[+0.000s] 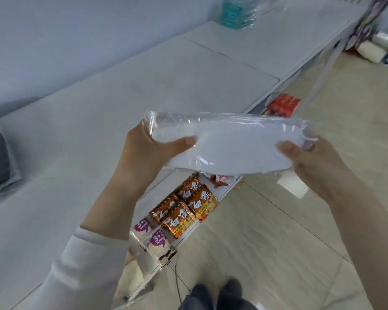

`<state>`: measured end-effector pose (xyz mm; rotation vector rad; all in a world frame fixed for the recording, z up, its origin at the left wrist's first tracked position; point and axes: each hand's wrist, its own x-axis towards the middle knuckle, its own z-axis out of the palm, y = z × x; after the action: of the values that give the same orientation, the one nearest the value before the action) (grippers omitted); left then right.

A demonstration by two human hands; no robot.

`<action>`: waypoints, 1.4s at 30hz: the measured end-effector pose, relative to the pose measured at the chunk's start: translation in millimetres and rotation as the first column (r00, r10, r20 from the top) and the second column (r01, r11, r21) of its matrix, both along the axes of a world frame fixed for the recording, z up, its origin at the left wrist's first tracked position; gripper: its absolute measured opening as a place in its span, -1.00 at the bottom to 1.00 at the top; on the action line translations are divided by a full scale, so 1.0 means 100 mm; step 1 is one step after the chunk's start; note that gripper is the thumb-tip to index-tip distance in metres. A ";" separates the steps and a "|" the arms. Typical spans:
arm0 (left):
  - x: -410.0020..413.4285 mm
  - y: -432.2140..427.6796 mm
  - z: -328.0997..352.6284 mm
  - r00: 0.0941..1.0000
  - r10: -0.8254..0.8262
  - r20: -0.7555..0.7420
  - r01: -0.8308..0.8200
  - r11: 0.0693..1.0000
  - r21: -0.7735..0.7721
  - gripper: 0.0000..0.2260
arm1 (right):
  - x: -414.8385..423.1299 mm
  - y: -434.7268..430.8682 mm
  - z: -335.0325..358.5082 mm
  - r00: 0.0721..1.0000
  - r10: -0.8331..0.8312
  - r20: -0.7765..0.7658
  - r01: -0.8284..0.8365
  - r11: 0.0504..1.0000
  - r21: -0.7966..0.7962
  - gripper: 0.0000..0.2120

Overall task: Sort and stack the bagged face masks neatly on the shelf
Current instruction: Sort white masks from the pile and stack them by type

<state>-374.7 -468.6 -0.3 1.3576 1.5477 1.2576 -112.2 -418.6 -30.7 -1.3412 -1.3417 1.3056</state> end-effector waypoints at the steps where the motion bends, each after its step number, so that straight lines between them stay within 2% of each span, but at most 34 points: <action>1: 0.20 0.08 -0.01 0.999 -0.047 -0.008 0.046 0.999 -0.022 -0.70 | 0.23 -0.07 -0.03 0.999 -0.032 -0.016 0.032 0.999 -0.011 -0.58; 3: 0.64 0.25 -0.09 0.992 -0.126 -0.017 0.125 0.989 -0.077 -0.69 | 0.66 -0.20 -0.11 0.991 -0.122 -0.047 0.120 0.992 -0.038 -0.35; 4: 0.87 0.32 -0.15 0.986 -0.167 -0.011 0.165 0.980 -0.116 -0.69 | 0.87 -0.26 -0.16 0.981 -0.178 -0.080 0.174 0.983 -0.057 -0.31; 6: 1.36 0.46 -0.29 0.970 -0.242 0.035 0.245 0.950 -0.192 -0.64 | 1.29 -0.37 -0.26 0.950 -0.290 -0.114 0.281 0.955 -0.092 -0.42; 8: 1.85 0.61 -0.45 0.944 -0.298 0.139 0.322 0.922 -0.213 -0.63 | 1.70 -0.47 -0.37 0.902 -0.411 -0.130 0.395 0.909 -0.130 -0.69; 9: 2.09 0.67 -0.56 0.936 -0.287 0.205 0.329 0.921 -0.209 -0.65 | 1.93 -0.51 -0.45 0.878 -0.462 -0.126 0.446 0.884 -0.139 -0.79; 11: 2.61 0.78 -0.82 0.907 -0.185 0.378 0.292 0.924 -0.248 -0.57 | 2.32 -0.56 -0.57 0.808 -0.579 -0.109 0.558 0.812 -0.169 -0.83; 12: 2.89 0.83 -0.96 0.857 -0.133 0.498 0.309 0.905 -0.292 -0.45 | 2.50 -0.57 -0.64 0.761 -0.642 -0.096 0.620 0.762 -0.184 -0.82; 14: 3.46 0.89 -1.23 0.678 -0.069 0.732 0.455 0.821 -0.344 -0.11 | 2.81 -0.61 -0.82 0.661 -0.745 -0.089 0.715 0.661 -0.228 -0.77; 16: 4.04 0.93 -1.37 0.555 -0.109 0.825 0.597 0.742 -0.304 0.01 | 3.01 -0.63 -0.95 0.591 -0.800 -0.104 0.753 0.593 -0.283 -0.72; 17: 4.31 0.95 -1.38 0.540 -0.142 0.830 0.625 0.728 -0.282 -0.04 | 3.10 -0.64 -1.02 0.568 -0.816 -0.107 0.762 0.571 -0.307 -0.72; 19: 4.75 1.00 -1.40 0.575 -0.104 0.812 0.588 0.743 -0.321 -0.32 | 3.24 -0.67 -1.11 0.542 -0.831 -0.126 0.756 0.548 -0.358 -0.75; 21: 5.06 1.13 -1.47 0.664 -0.052 0.746 0.524 0.745 -0.414 -0.70 | 3.43 -0.67 -1.16 0.563 -0.812 -0.152 0.715 0.571 -0.403 -0.76; 22: 5.19 1.22 -1.49 0.702 -0.067 0.709 0.523 0.725 -0.449 -0.81 | 3.56 -0.64 -1.18 0.596 -0.785 -0.169 0.670 0.602 -0.435 -0.75; 24: 5.41 1.43 -1.53 0.749 -0.124 0.651 0.539 0.685 -0.490 -0.82 | 3.90 -0.54 -1.22 0.665 -0.699 -0.264 0.525 0.688 -0.501 -0.65; 25: 5.52 1.54 -1.56 0.757 -0.150 0.636 0.550 0.671 -0.498 -0.78 | 4.12 -0.46 -1.26 0.690 -0.664 -0.288 0.471 0.714 -0.518 -0.52; 27: 5.75 1.80 -1.59 0.758 -0.184 0.626 0.570 0.653 -0.499 -0.75 | 4.55 -0.23 -1.28 0.763 -0.601 -0.238 0.426 0.744 -0.514 -0.25; 28: 5.88 1.94 -1.61 0.754 -0.203 0.625 0.582 0.648 -0.491 -0.76 | 4.75 -0.08 -1.29 0.809 -0.559 -0.180 0.415 0.761 -0.499 -0.19; 29: 6.02 2.08 -1.63 0.747 -0.236 0.621 0.601 0.639 -0.480 -0.77 | 4.93 0.11 -1.28 0.853 -0.506 -0.127 0.389 0.780 -0.490 -0.23; 31: 6.32 2.37 -1.68 0.728 -0.292 0.620 0.638 0.620 -0.457 -0.80 | 5.20 0.53 -1.26 0.927 -0.371 -0.055 0.298 0.819 -0.490 -0.43; 33: 6.63 2.69 -1.70 0.720 -0.298 0.627 0.646 0.618 -0.448 -0.82 | 5.38 0.97 -1.26 0.958 -0.283 0.040 0.266 0.830 -0.490 -0.62; 36: 7.04 3.16 -1.69 0.733 -0.265 0.626 0.630 0.611 -0.479 -0.72 | 5.63 1.46 -1.29 0.923 -0.363 0.127 0.377 0.791 -0.482 -0.81; 42: 7.82 3.98 -1.65 0.690 -0.287 0.664 0.687 0.547 -0.478 -0.47 | 6.32 2.28 -1.26 0.891 -0.442 0.106 0.435 0.764 -0.476 -0.80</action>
<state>407.1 -70.3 -164.9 0.7537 0.9419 0.4688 520.3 -190.8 -156.3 -1.8527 -0.6214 1.3547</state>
